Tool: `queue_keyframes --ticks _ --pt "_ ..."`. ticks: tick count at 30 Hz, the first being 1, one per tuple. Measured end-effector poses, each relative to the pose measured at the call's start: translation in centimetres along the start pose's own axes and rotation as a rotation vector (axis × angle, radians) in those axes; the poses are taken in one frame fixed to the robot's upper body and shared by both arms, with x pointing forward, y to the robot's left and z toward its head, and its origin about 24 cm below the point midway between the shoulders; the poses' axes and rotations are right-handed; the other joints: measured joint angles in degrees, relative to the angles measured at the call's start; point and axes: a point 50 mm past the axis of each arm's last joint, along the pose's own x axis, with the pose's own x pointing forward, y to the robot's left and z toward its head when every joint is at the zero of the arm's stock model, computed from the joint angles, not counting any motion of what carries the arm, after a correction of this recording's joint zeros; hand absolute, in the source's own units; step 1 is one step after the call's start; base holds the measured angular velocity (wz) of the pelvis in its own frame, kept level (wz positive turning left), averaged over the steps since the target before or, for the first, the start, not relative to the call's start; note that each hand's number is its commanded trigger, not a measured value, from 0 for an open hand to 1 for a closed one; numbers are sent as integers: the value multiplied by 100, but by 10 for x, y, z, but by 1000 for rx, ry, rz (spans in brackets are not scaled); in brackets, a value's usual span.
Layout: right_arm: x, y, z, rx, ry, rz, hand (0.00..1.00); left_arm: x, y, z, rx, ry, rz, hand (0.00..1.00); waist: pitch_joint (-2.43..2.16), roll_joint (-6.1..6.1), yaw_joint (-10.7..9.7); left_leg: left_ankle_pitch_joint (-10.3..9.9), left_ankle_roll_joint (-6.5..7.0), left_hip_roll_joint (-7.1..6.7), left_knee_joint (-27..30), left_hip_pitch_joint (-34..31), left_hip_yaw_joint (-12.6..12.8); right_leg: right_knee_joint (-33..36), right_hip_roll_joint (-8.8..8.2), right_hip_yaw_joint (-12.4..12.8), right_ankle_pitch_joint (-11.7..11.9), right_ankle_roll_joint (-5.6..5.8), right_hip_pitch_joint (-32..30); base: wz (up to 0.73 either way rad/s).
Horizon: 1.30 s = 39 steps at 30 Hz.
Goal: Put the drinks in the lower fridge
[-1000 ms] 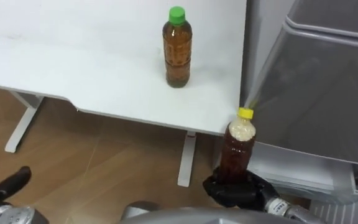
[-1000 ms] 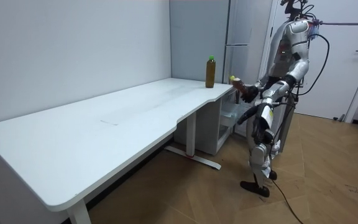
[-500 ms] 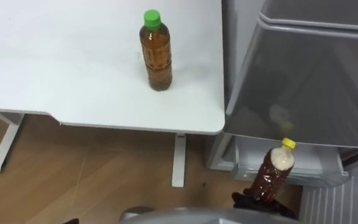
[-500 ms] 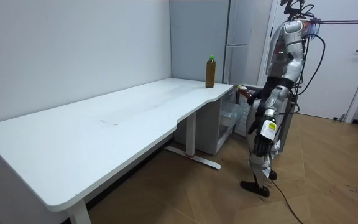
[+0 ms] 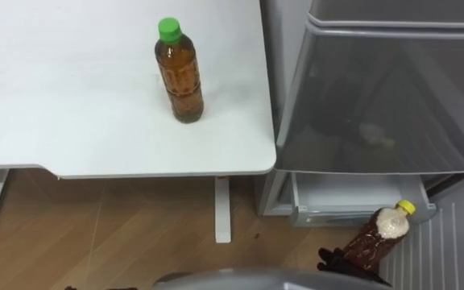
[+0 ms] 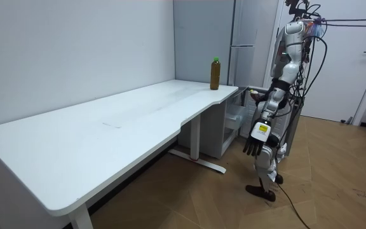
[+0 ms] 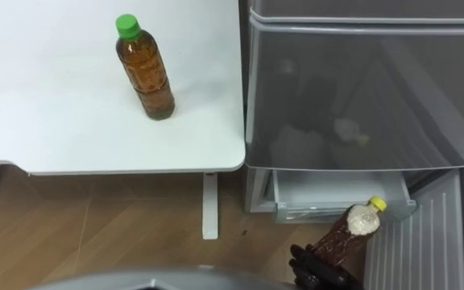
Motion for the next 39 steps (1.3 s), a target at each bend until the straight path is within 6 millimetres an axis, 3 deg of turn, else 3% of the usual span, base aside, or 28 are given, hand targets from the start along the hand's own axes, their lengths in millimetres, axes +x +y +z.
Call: queue_keyframes --ticks 5,9,16,22,27,32,36,39 --pt "3 0 -8 111 -9 -65 100 -1 -10 0 121 -13 -53 0 20 -11 -137 -24 -28 47 -1 10 71 14 37 40 22 -28 8 -8" --pt "7 6 -8 225 -46 -62 100 -1 -17 6 168 -37 -83 0 43 -2 -123 -26 -33 70 19 -34 122 98 51 107 27 -36 -79 -9" --pt "19 34 13 480 -175 35 100 -2 -21 5 222 -42 -110 0 54 7 -120 -26 -30 70 26 -30 165 87 55 157 32 -40 -88 -3" --pt "26 53 30 508 -212 111 100 -3 -22 -2 282 -33 -141 0 70 39 -117 -26 -31 68 55 -34 121 79 55 104 32 -39 -75 4" --pt "28 58 36 527 -227 131 100 -4 -24 -1 370 -51 -161 0 40 62 -117 -25 -32 59 151 -245 17 91 46 -4 35 -44 -194 11" --pt "29 62 41 564 -241 139 100 -3 -22 0 397 -52 -171 0 57 140 -107 -26 -31 50 287 -464 -82 109 32 -116 42 -53 -317 9" --pt "33 69 52 560 -251 151 100 -2 -26 13 408 -83 -177 0 66 196 -105 -21 -27 52 447 -846 -169 216 27 -184 53 -71 -633 12" --pt "38 82 69 546 -260 159 100 0 -32 32 417 -126 -188 0 118 265 -93 2 -15 57 638 -1214 -219 355 16 -228 68 -93 -983 10"
